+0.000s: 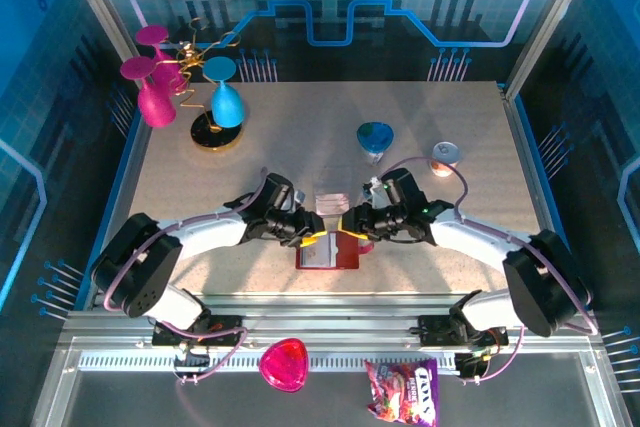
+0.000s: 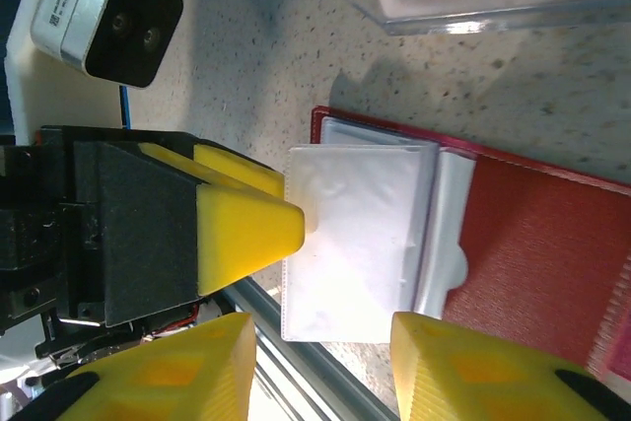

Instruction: Take the credit cards out of the card holder

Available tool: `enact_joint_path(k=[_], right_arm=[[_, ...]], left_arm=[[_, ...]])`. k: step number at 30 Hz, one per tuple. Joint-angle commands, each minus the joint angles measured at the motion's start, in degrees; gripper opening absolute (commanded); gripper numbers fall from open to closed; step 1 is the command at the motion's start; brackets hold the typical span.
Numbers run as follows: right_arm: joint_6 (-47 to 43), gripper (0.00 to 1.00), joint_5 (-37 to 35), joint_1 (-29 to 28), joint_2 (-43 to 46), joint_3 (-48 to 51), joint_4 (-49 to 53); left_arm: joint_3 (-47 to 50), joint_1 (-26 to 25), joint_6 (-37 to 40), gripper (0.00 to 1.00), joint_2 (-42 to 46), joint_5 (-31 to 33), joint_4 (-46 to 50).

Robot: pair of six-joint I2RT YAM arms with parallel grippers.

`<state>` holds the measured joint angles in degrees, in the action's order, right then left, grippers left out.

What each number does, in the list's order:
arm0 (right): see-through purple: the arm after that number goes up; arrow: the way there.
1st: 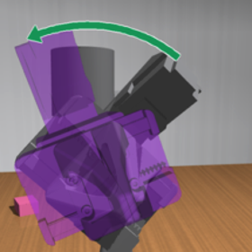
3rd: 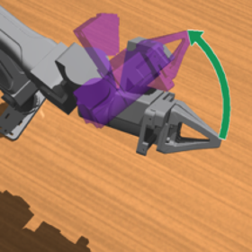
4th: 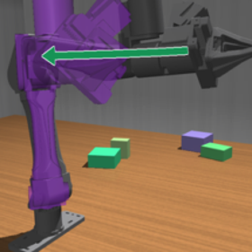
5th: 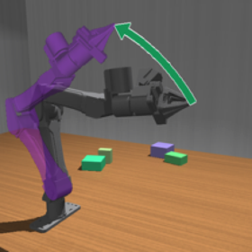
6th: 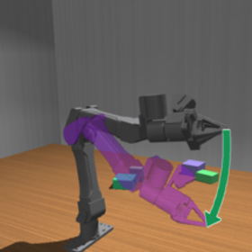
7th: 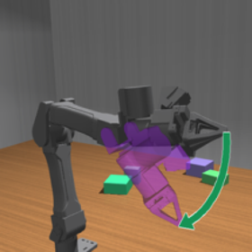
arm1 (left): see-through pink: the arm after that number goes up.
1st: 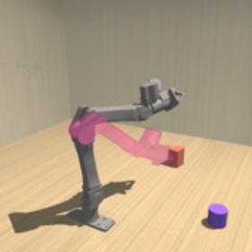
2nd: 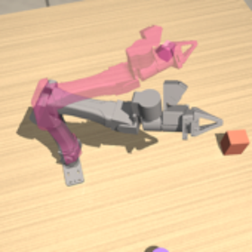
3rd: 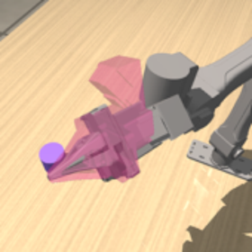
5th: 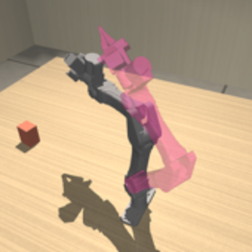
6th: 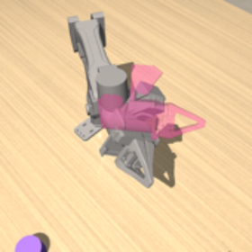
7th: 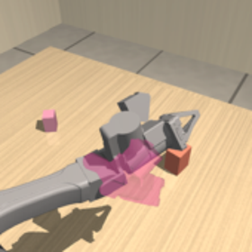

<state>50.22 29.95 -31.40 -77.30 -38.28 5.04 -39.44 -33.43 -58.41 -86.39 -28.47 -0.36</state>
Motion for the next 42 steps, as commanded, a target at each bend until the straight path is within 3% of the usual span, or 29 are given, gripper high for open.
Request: enact_joint_path(k=[1,7,17,35,42], right_arm=[[-2.8,0.41,-1.5,2.0,2.4,-0.4,6.3],[-3.2,0.41,-1.8,3.6,5.3,1.2,7.8],[-3.3,0.42,-2.6,4.5,8.2,2.9,9.0],[-2.9,0.43,-2.3,4.9,9.0,3.9,9.0],[-3.1,0.43,-2.2,4.9,8.8,3.7,9.2]], left_arm=[[-2.5,-1.2,0.7,0.37,-1.7,-2.2,0.6],[-5.2,-2.9,0.8,0.46,-5.0,-2.8,0.3],[-8.3,-6.0,0.1,0.52,-10.4,-3.2,-1.5],[-8.9,-7.6,-1.3,0.53,-12.8,-3.3,-3.5],[-12.5,-7.9,5.0,0.53,-9.3,0.4,8.8]])
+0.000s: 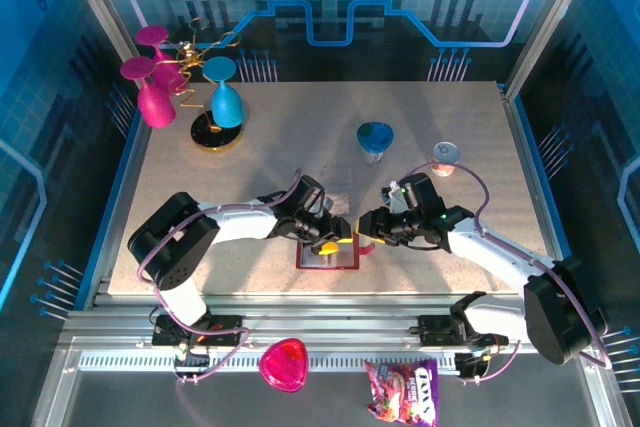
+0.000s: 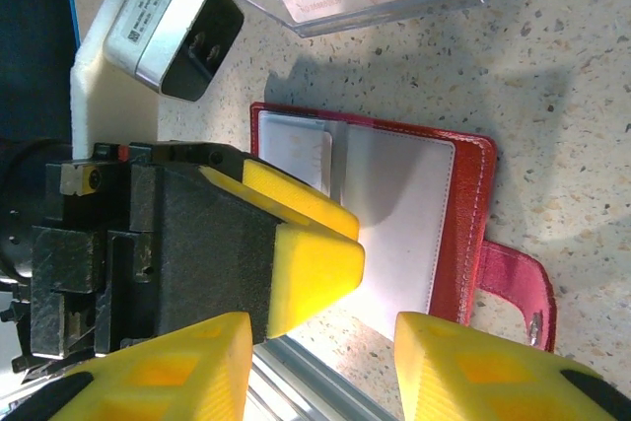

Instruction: Take the credit cards out of the card holder

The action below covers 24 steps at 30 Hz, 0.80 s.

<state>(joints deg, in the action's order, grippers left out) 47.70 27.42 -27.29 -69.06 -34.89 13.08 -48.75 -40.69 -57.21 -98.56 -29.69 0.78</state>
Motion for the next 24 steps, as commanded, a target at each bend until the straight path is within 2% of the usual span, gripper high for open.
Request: enact_joint_path(k=[1,9,14,24], right_arm=[[-0.6,0.42,0.4,0.7,0.5,0.4,1.1],[-0.4,0.43,0.4,0.7,0.4,0.3,0.8],[-0.4,0.42,0.0,0.7,0.9,0.6,1.2],[-0.4,0.43,-0.3,0.7,1.5,0.7,1.3]], left_arm=[[-4.0,-0.8,5.0,0.53,3.1,2.2,9.9],[-7.6,-2.7,8.7,0.53,1.7,3.5,17.4],[-9.7,-4.0,10.7,0.53,0.5,6.5,21.7],[-10.5,-4.8,10.5,0.53,-3.3,5.7,20.4]])
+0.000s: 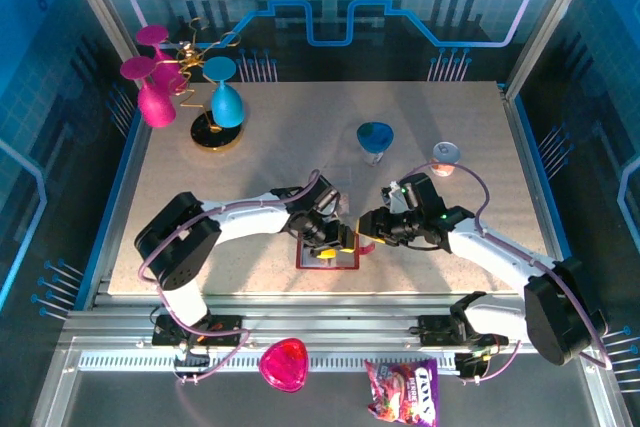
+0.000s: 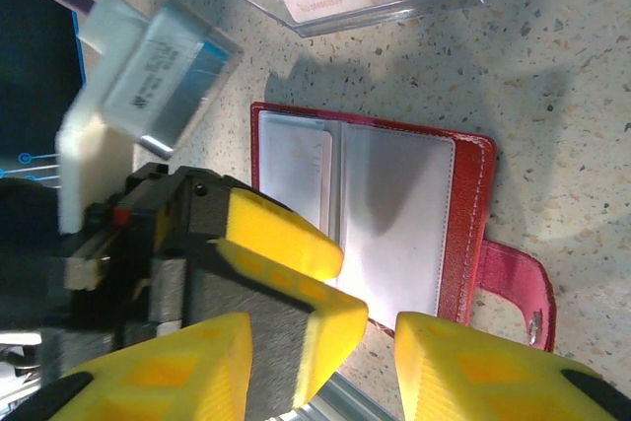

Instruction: Take the credit cards out of the card holder

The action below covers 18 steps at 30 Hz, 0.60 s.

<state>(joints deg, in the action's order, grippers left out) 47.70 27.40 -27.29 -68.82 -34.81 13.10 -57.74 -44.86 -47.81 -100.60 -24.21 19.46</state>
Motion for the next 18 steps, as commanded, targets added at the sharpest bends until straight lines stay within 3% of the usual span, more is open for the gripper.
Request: enact_joint_path(k=[1,18], right_arm=[[-0.3,0.43,-0.3,0.8,1.2,0.7,1.3],[-0.1,0.43,0.1,1.0,1.2,1.0,0.8]], left_arm=[[-1.5,-0.6,1.0,0.53,-1.6,0.1,1.5],[-1.0,-0.3,-0.8,0.53,-1.1,-0.7,-0.8]])
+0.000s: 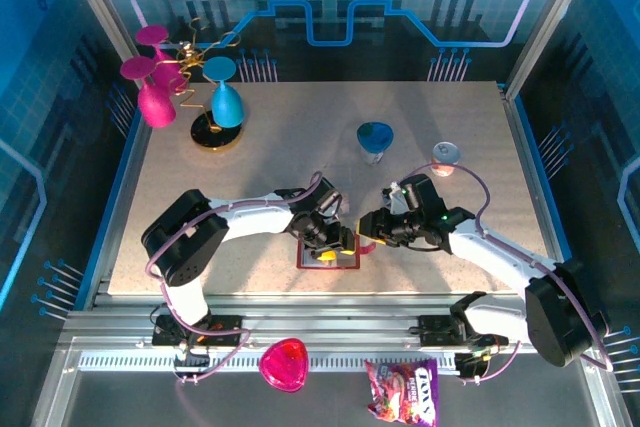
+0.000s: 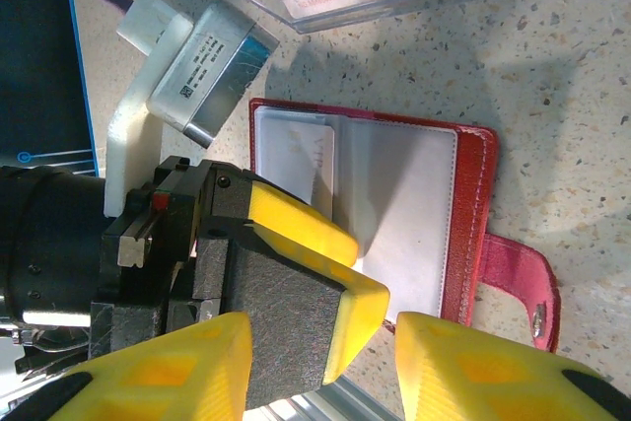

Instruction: Take the credit cards out of the card holder

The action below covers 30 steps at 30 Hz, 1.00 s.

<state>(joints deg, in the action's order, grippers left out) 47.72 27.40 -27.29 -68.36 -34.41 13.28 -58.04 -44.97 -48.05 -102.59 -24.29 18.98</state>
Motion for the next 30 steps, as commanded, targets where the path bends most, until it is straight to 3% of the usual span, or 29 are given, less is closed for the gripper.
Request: enact_joint_path(k=[1,17,30], right_arm=[[-0.1,0.43,0.2,1.0,0.7,0.6,0.5],[0.2,0.42,0.9,0.4,-2.6,-2.3,-0.1],[1.9,0.4,0.7,-5.0,-11.0,-6.1,-3.7]], left_arm=[[-0.7,-0.2,-0.6,0.53,1.3,-0.5,-0.2],[4.0,3.6,-1.8,0.53,8.7,0.5,-2.1],[13.2,7.5,-3.5,0.52,15.2,0.4,-5.8]])
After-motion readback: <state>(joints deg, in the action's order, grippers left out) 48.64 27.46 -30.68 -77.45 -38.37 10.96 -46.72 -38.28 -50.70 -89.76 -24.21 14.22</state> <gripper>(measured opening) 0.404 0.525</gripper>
